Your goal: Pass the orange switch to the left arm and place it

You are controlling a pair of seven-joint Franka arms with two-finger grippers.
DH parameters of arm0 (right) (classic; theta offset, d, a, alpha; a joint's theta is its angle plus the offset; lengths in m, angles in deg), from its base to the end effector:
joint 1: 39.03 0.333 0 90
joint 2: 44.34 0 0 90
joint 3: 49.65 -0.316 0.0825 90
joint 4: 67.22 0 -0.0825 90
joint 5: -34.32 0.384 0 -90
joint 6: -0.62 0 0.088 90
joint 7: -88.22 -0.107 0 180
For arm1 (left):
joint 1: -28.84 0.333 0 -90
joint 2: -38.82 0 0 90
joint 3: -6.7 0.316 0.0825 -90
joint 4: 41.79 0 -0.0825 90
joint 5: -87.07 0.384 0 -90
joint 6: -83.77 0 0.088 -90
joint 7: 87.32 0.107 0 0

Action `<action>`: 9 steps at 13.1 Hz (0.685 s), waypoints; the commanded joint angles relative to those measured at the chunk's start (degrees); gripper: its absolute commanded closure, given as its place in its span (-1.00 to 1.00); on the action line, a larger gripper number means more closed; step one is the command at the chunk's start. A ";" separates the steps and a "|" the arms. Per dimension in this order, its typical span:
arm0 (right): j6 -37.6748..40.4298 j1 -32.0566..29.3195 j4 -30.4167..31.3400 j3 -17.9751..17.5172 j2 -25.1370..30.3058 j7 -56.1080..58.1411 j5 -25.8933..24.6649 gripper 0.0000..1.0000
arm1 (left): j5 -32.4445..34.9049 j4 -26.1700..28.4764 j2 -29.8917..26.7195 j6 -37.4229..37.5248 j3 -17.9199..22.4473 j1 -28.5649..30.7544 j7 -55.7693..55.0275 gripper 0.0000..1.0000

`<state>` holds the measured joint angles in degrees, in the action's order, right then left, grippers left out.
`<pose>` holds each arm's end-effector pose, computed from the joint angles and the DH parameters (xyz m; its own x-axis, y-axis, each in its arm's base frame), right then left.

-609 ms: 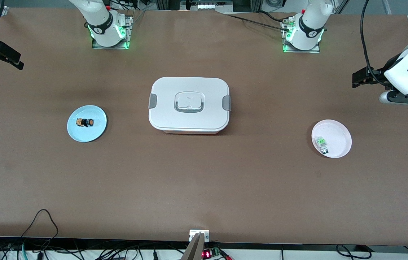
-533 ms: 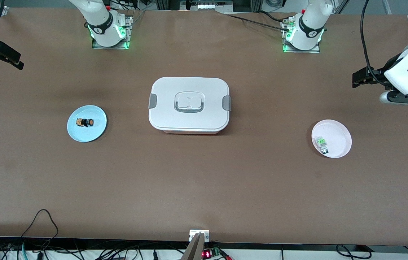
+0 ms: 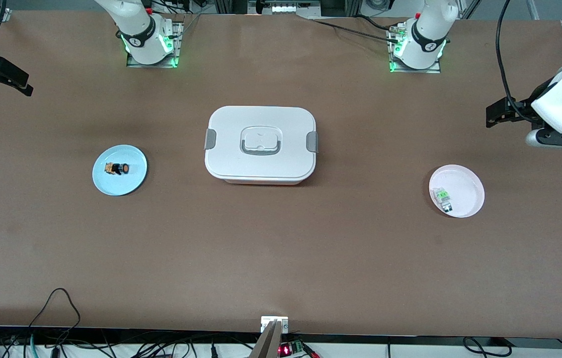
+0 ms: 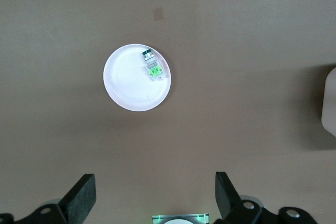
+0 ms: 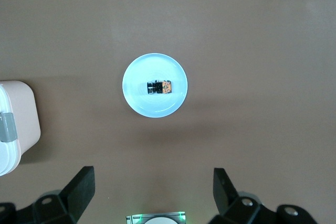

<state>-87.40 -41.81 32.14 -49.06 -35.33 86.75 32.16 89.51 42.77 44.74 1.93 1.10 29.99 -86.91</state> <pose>0.4989 -0.0339 0.6278 0.9956 -0.0854 -0.0397 -0.0840 -0.9958 0.0371 0.5690 -0.0362 0.5994 0.9856 -0.0788 -0.1499 -0.0844 -0.9959 -0.0314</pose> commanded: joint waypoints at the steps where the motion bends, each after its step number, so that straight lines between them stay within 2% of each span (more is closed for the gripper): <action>1: -0.75 0.41 0.84 0.20 0.65 -0.20 1.28 -1.00 | -0.34 -1.60 1.11 0.28 -0.03 0.08 0.47 -1.00; 9: -0.66 0.94 0.05 -0.33 -1.01 0.49 1.28 -1.00 | -0.43 -1.86 1.73 0.28 -0.03 0.08 -0.15 -1.00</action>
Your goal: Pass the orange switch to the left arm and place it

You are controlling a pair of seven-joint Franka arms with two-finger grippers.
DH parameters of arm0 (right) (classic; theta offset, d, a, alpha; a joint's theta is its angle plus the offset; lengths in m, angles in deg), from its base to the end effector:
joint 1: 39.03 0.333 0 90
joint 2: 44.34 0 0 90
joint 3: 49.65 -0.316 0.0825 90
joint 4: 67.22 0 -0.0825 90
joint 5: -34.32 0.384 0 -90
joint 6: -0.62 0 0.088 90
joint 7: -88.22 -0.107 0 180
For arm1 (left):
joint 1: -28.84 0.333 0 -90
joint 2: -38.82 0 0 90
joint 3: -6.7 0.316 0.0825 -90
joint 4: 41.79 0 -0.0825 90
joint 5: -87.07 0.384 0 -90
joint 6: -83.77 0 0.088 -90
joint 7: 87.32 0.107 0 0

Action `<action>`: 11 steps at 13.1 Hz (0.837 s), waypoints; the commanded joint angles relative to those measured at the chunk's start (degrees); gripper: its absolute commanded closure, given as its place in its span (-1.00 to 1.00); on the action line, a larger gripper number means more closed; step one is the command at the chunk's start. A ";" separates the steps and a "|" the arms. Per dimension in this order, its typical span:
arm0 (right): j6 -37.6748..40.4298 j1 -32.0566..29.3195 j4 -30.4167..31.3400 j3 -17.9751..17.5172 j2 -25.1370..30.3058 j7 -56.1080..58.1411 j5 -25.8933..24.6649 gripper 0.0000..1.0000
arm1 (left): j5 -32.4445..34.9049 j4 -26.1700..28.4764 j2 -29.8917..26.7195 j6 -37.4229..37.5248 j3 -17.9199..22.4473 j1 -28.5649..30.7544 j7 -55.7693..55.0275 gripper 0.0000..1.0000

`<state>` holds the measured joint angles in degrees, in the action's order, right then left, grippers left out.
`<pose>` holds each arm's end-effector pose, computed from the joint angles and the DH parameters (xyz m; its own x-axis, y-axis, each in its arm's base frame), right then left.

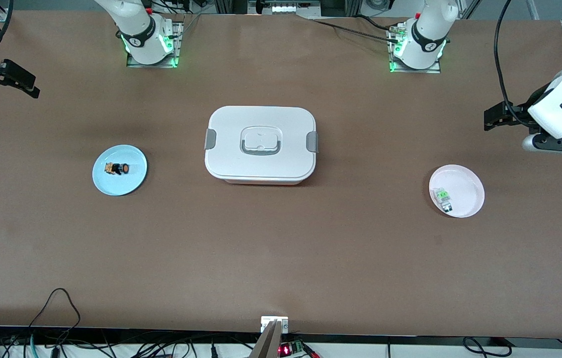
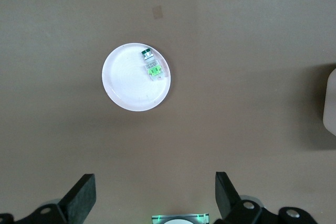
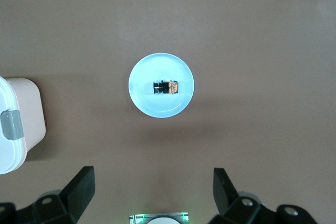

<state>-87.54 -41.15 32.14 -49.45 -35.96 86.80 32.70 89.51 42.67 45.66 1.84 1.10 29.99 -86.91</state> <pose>0.5030 -0.0236 0.6224 0.9966 -0.0660 -0.0485 -0.0647 -0.9975 0.0290 0.5735 -0.0362 0.5911 0.9836 -0.0789 -0.1624 -0.0848 -0.9959 -0.0298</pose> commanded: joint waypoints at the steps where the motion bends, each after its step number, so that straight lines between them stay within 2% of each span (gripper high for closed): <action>1: -0.87 0.27 -0.04 0.16 -0.91 0.54 0.74 -1.00 | -0.43 -1.76 0.89 0.37 -0.03 0.08 -0.06 -1.00; 11: -5.26 0.36 0.22 0.07 -9.61 1.16 0.21 -1.00 | -0.43 -1.76 0.80 0.37 -0.03 0.08 -0.32 -1.00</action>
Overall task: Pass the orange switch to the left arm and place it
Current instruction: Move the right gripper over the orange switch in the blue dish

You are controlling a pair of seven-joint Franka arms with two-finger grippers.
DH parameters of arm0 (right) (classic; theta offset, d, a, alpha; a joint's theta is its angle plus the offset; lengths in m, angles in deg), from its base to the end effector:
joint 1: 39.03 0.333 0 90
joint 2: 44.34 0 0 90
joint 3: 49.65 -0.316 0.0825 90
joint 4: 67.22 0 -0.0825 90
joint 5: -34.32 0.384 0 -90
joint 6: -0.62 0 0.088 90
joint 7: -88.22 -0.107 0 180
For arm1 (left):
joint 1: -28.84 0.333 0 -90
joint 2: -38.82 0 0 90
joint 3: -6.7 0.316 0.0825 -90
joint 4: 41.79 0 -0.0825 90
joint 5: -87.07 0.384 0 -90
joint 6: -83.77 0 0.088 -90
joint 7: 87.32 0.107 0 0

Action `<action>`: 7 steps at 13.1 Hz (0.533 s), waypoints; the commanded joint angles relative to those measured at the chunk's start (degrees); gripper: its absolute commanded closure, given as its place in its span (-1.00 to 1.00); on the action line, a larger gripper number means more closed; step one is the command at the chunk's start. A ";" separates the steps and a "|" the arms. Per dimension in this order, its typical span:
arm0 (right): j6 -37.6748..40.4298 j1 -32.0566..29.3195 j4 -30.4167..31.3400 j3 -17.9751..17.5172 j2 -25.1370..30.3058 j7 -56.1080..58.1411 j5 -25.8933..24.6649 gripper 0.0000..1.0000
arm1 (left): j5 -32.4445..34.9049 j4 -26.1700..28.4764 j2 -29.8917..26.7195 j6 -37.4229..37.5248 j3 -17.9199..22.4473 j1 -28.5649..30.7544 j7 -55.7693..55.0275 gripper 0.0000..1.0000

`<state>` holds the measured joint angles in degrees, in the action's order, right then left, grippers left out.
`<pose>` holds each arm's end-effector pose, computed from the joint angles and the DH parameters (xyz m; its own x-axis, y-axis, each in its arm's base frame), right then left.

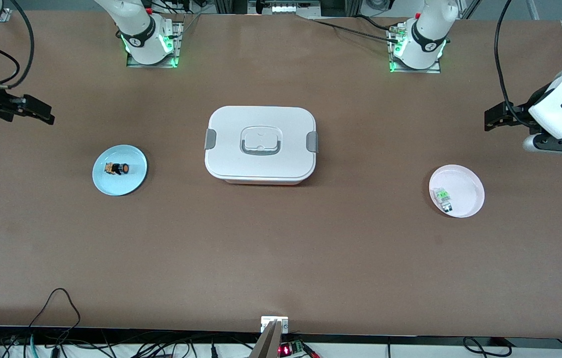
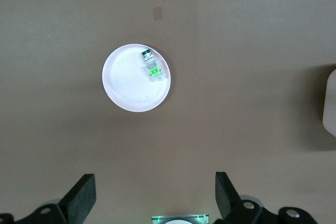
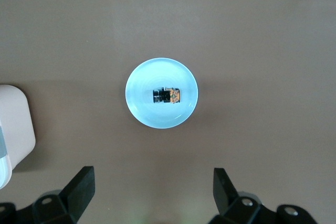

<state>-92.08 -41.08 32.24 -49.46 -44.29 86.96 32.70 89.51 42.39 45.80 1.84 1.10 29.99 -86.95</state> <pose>0.5489 -0.0244 0.5512 0.9914 -0.0594 -0.1162 -0.0563 -0.9980 0.0305 0.5744 -0.0362 0.5920 0.9840 -0.0782 -0.1600 -0.0840 -0.9960 -0.0297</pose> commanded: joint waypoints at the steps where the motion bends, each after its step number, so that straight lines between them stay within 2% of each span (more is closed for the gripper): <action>1: -1.68 0.38 0.38 0.07 -1.62 1.17 0.12 -1.00 | -0.43 -1.48 0.67 0.37 -0.03 0.08 -0.28 -1.00; 5: -4.85 0.20 1.17 -0.01 -6.63 1.35 0.39 -1.00 | -0.43 -1.57 0.67 0.37 -0.03 0.08 -0.28 -1.00; 7: -8.78 0.11 5.37 -0.01 -7.25 1.43 0.04 -1.00 | -0.43 -1.57 0.67 0.37 -0.03 0.08 -0.37 -1.00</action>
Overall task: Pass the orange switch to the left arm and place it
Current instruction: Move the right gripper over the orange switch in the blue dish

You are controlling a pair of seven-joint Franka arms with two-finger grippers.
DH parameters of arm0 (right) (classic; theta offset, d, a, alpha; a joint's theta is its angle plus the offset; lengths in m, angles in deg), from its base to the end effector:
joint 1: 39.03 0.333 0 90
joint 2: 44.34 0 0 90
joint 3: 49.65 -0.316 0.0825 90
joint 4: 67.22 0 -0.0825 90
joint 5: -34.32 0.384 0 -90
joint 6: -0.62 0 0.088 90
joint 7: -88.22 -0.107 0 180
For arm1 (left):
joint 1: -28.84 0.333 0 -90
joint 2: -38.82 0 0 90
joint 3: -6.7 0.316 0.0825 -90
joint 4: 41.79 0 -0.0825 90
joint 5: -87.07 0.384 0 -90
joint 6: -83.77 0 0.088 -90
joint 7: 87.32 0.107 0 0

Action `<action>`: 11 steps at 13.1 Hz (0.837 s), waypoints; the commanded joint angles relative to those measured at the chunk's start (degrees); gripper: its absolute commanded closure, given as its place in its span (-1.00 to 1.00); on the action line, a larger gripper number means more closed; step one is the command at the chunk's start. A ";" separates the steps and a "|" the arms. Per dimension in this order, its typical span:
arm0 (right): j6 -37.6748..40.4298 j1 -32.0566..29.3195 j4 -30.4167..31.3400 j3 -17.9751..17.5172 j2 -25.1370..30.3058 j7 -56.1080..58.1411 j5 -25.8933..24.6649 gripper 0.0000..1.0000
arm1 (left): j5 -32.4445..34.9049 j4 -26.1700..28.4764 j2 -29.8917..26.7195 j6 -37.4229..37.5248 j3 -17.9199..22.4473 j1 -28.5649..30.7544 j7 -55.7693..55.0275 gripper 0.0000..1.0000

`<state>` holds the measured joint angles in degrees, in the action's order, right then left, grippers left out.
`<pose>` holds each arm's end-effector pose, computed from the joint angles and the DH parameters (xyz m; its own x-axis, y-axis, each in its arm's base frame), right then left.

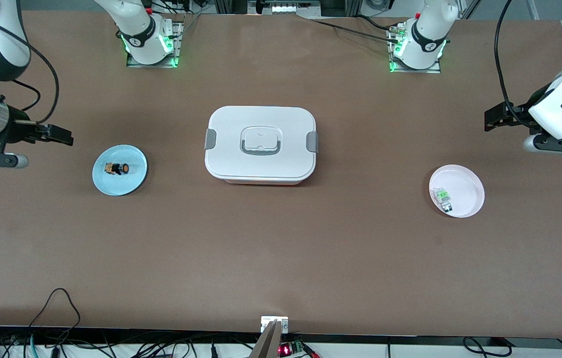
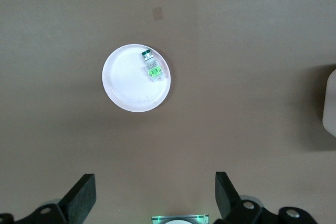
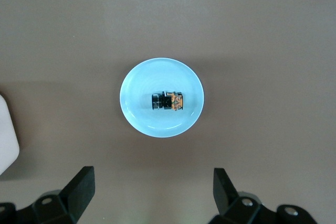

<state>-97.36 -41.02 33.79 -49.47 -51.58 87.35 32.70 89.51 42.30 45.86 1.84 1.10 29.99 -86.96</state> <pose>0.5792 -0.0245 0.4732 0.9828 -0.0485 -0.1779 -0.0439 -0.9986 0.0299 0.5747 -0.0361 0.5921 0.9841 -0.0781 -0.1594 -0.0838 -0.9960 -0.0296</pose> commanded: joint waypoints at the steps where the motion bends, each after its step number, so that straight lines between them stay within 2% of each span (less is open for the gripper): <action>1: -7.27 0.05 7.23 0.08 -0.14 1.04 0.04 -1.00 | -0.43 -1.48 0.60 0.46 -0.03 0.08 -0.37 -1.00; 3: -11.25 0.05 10.77 0.08 -1.37 1.13 -0.14 -1.00 | -0.43 -1.48 0.60 0.37 -0.03 0.08 -0.37 -1.00; 6: -14.06 0.05 12.53 -0.01 -4.79 1.31 -0.58 -1.00 | -0.43 -1.39 0.60 0.37 -0.03 0.08 -0.37 -1.00; 8: -18.62 -0.04 14.82 -0.01 -5.94 3.84 -3.38 -1.00 | -0.43 -1.39 0.60 0.46 -0.03 0.08 -0.37 -1.00; 11: -22.85 -0.56 16.32 -0.01 -8.57 3.94 -3.30 -1.00 | -0.43 -1.39 0.60 0.46 -0.03 0.08 -0.37 -1.00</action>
<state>-117.56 -41.14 48.69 -49.42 -59.43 90.26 29.99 89.51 42.26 45.93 1.84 1.10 29.99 -86.96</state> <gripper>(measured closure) 0.000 0.000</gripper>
